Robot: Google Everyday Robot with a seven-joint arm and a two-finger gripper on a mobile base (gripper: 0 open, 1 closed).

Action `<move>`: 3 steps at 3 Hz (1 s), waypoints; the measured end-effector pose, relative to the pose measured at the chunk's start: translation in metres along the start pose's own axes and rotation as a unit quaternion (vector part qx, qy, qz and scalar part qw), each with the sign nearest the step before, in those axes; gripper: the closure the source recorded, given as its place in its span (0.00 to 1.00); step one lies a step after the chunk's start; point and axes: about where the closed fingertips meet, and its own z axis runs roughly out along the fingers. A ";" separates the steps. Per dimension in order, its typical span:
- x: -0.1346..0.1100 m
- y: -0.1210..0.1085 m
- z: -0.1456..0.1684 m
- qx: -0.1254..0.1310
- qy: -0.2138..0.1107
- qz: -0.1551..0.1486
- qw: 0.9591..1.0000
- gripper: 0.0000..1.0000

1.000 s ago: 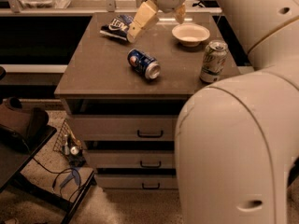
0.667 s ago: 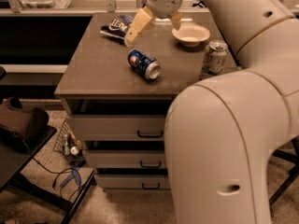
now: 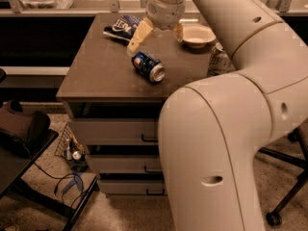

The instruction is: Place pepsi can upright

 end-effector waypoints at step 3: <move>0.000 0.002 0.037 -0.006 0.042 0.010 0.999 0.00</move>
Offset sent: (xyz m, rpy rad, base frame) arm -0.0458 -0.0214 -0.0296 -0.1377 0.2673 0.0124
